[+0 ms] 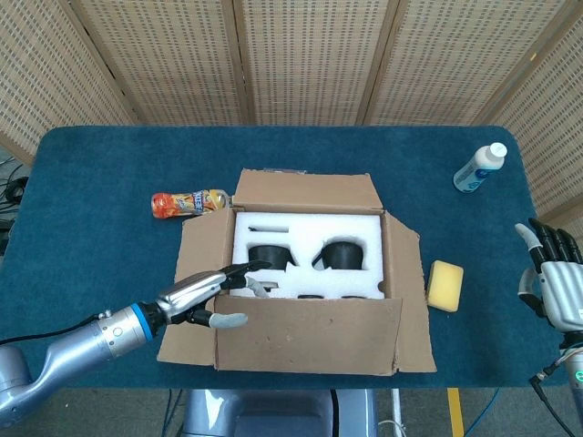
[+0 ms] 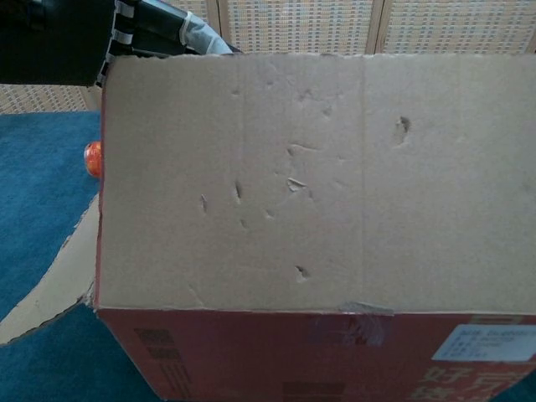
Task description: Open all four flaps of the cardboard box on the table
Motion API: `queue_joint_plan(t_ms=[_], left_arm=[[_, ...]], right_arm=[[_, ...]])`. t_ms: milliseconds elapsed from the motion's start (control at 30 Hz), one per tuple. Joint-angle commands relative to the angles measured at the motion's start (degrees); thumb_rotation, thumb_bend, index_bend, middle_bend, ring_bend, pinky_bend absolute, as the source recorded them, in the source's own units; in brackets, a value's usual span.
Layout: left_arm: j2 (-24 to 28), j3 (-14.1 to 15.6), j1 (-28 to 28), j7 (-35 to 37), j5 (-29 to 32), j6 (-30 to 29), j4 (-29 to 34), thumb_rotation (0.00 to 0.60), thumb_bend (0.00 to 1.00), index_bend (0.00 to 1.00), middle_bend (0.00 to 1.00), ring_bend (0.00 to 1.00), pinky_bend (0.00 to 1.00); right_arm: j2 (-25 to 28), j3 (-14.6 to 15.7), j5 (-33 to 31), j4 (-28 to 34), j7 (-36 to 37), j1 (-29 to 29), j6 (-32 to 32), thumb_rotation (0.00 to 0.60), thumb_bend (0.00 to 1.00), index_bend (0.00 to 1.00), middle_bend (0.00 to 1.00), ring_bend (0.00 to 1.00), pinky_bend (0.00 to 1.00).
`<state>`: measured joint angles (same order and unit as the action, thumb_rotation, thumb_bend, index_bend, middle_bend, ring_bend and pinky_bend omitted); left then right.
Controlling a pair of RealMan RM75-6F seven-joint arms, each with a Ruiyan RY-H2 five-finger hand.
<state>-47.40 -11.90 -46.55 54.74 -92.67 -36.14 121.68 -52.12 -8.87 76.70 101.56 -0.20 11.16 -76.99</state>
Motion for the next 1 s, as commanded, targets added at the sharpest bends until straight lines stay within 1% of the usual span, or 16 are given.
queue_joint_plan(t_ms=[33, 100, 167, 233, 300, 467, 567, 733, 1000], left_arm=[[3.99, 7.14, -3.21, 29.29, -21.64, -9.07, -3.04, 0.088, 0.10, 0.31, 0.00, 0.00, 0.00], [4.47, 10.77, -5.38, 38.63, -28.97, -15.30, -6.94, 0.087, 0.10, 0.31, 0.00, 0.00, 0.00], [4.39, 13.80, -7.56, 46.22, -34.25, -20.83, -10.72, 0.088, 0.10, 0.31, 0.00, 0.00, 0.00], [4.12, 16.24, -9.31, 52.32, -37.72, -25.15, -13.11, 0.088, 0.10, 0.31, 0.00, 0.00, 0.00], [4.04, 18.07, -10.76, 56.21, -40.29, -28.66, -15.34, 0.088, 0.10, 0.31, 0.00, 0.00, 0.00], [4.06, 21.91, -13.01, 60.02, -44.04, -35.26, -18.12, 0.087, 0.10, 0.31, 0.00, 0.00, 0.00], [4.09, 23.88, -14.03, 61.58, -45.48, -37.75, -18.76, 0.086, 0.10, 0.31, 0.00, 0.00, 0.00], [3.74, 27.18, -15.80, 63.18, -47.51, -40.56, -19.41, 0.086, 0.10, 0.31, 0.00, 0.00, 0.00], [3.12, 31.20, -17.77, 64.17, -48.69, -43.75, -20.50, 0.085, 0.10, 0.31, 0.00, 0.00, 0.00]], right_arm=[[-0.07, -0.01, 0.03, 0.04, -0.09, 0.08, 0.05, 0.600, 0.85, 0.06, 0.03, 0.00, 0.00], [-0.10, 0.00, 0.08, 0.05, -0.13, 0.14, 0.11, 0.600, 0.85, 0.06, 0.03, 0.00, 0.00], [-0.11, 0.05, 0.23, 0.11, -0.10, 0.11, 0.03, 0.600, 0.85, 0.06, 0.03, 0.00, 0.00], [-0.11, 0.04, 0.41, 0.11, -0.07, 0.09, -0.13, 0.600, 0.85, 0.06, 0.03, 0.00, 0.00], [-0.06, 0.05, 0.52, 0.17, -0.07, 0.07, -0.23, 0.600, 0.85, 0.06, 0.03, 0.00, 0.00], [-0.02, -0.03, 0.52, 0.18, 0.01, 0.13, -0.26, 0.600, 0.85, 0.06, 0.03, 0.00, 0.00], [-0.05, 0.01, 0.54, 0.14, 0.01, 0.14, -0.21, 0.600, 0.85, 0.06, 0.03, 0.00, 0.00], [-0.11, 0.03, 0.61, 0.15, -0.02, 0.12, -0.32, 0.600, 0.85, 0.06, 0.03, 0.00, 0.00], [-0.11, 0.03, 0.61, 0.15, -0.08, 0.16, -0.30, 0.600, 0.85, 0.06, 0.03, 0.00, 0.00]])
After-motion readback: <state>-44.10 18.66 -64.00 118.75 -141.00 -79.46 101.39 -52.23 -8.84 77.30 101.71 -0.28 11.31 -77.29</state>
